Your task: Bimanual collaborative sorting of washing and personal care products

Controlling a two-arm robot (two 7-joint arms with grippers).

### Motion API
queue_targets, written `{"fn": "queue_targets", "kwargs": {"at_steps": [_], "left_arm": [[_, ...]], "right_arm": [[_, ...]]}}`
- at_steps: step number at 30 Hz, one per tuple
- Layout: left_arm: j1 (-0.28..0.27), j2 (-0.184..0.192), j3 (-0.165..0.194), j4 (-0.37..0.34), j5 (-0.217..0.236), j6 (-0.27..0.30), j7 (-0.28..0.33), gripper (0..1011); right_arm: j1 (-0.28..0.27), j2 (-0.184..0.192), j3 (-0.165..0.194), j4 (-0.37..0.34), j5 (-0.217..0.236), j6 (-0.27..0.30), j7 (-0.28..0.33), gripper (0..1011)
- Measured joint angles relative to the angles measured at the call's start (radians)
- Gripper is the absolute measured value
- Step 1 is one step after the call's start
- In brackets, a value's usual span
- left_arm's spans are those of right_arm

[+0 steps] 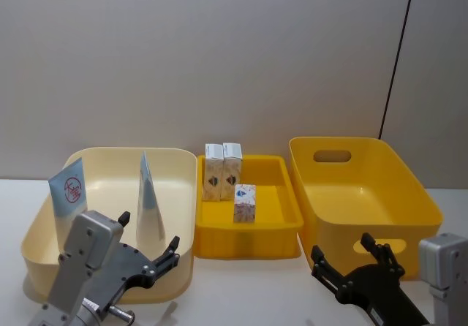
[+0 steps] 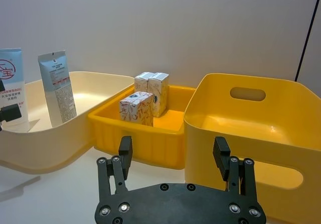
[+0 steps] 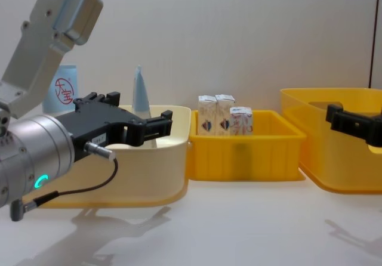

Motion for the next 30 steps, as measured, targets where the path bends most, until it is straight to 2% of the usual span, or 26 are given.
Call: {"fn": "queue_targets", "kwargs": {"at_steps": [30], "left_arm": [[0.0,0.0,0.0,0.0,0.0,0.0,0.0,1003]], "right_arm": [[0.0,0.0,0.0,0.0,0.0,0.0,0.0,1001]]}}
